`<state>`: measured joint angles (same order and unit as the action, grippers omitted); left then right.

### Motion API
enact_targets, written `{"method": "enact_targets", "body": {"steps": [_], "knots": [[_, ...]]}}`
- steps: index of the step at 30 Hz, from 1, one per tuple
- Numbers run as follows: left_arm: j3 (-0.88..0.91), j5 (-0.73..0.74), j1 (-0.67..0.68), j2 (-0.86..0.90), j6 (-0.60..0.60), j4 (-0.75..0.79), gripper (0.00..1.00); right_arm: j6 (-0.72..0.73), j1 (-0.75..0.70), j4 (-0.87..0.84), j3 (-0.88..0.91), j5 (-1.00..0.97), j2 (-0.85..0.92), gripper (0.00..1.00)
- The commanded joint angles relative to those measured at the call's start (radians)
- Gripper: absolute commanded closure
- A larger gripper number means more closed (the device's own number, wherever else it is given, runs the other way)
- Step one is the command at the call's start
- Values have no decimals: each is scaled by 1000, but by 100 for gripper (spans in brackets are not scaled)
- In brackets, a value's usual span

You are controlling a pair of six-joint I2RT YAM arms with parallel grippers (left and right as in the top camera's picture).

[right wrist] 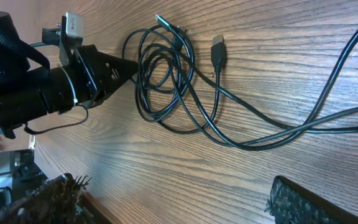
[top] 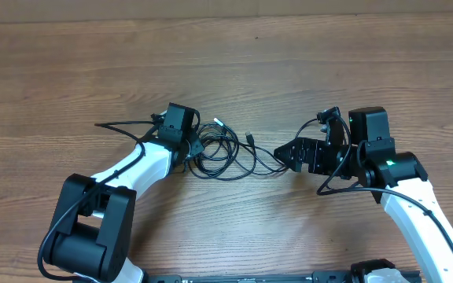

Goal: Untangle cables

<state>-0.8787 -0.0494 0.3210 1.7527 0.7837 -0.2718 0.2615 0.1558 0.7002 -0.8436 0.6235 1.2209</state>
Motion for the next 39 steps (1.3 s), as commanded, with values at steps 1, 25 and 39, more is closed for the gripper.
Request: {"method": "enact_targets", "body": {"steps": [1,25,39], "knots": [[3,40,-11,10,-70,-37,96,4,-3,5,-26,22,-7,0],[-167,757,-39,-640,-471,-287,96,507,291,-258,-26,-22,213,0],[-167,1101,-39,-683,-468,-113,96,332,310,-511,-26,-103,297,0]]}}
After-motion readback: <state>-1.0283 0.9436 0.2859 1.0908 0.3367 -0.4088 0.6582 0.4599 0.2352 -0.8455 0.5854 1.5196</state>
